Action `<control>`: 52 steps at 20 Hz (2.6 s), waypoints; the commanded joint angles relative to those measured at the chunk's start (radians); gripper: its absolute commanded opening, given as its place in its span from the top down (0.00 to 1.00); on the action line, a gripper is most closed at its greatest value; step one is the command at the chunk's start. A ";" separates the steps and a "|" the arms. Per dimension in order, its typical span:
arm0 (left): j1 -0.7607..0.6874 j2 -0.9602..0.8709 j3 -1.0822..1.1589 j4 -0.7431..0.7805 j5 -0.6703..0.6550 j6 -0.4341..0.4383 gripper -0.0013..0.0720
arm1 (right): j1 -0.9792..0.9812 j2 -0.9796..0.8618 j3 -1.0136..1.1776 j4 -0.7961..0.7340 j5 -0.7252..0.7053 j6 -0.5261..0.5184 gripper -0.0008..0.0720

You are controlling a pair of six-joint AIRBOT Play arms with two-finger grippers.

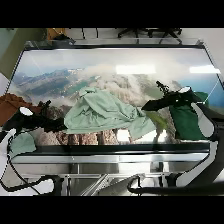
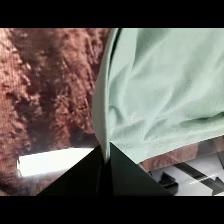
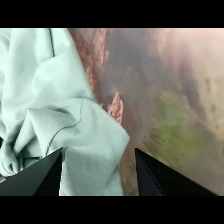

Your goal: Fold the shirts.

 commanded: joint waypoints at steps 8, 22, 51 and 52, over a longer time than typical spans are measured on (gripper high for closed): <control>0.001 0.002 0.002 -0.008 -0.018 -0.001 0.96 | 0.108 -0.032 0.010 0.016 0.169 0.027 0.89; 0.001 0.502 1.410 -0.135 0.082 -0.065 0.96 | -0.120 0.734 0.767 0.255 -0.281 0.042 0.97; -0.031 -0.597 1.104 -0.106 -0.121 0.036 0.05 | 0.109 -0.134 0.460 0.274 -0.340 0.030 0.55; -0.008 -0.595 1.151 -0.104 -0.183 -0.004 0.02 | 0.080 -0.096 0.460 0.224 -0.290 0.085 0.55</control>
